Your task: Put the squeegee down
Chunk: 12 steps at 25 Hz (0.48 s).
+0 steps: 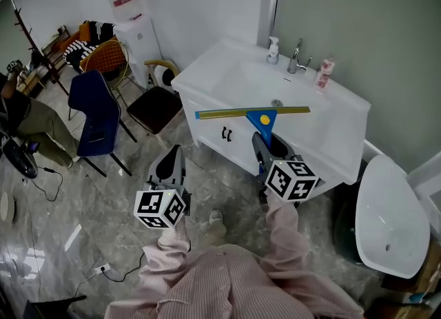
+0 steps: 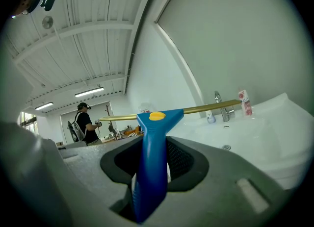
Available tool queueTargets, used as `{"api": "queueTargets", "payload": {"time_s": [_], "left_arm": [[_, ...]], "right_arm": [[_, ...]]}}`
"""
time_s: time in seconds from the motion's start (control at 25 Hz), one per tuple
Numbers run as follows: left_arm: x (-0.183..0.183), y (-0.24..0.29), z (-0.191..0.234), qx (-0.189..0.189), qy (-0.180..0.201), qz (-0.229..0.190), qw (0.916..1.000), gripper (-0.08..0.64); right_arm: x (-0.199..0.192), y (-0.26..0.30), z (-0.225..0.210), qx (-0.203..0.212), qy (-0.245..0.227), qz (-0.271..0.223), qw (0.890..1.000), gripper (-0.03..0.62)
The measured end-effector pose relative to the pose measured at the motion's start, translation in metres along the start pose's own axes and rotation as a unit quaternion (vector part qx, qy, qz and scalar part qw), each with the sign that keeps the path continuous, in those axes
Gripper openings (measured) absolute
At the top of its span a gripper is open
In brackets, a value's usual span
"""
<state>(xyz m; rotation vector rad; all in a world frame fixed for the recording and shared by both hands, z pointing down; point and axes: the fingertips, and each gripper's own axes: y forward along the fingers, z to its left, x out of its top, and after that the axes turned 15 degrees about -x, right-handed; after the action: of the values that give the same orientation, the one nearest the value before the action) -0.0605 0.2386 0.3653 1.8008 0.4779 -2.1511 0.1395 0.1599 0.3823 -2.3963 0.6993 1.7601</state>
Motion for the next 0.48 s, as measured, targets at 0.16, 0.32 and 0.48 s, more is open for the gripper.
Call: {"api": "queueTargets", "payload": {"time_s": [0.16,0.32,0.48], "left_arm": [[0.005,0.031,0.033,-0.005,-0.003,0.002,1.0,0.002],[0.006,0.06,0.062,-0.01,-0.008,0.007,0.9999,0.002],[0.006,0.086,0.092,-0.017,-0.011,0.011,0.9997,0.002]], "right_arm": [[0.008,0.041,0.002,-0.004,0.005,0.004,1.0,0.13],[0.012,0.079,0.001,-0.012,0.011,0.011,1.0,0.13],[0.016,0.118,0.003,-0.017,0.015,0.015,1.0,0.13]]}}
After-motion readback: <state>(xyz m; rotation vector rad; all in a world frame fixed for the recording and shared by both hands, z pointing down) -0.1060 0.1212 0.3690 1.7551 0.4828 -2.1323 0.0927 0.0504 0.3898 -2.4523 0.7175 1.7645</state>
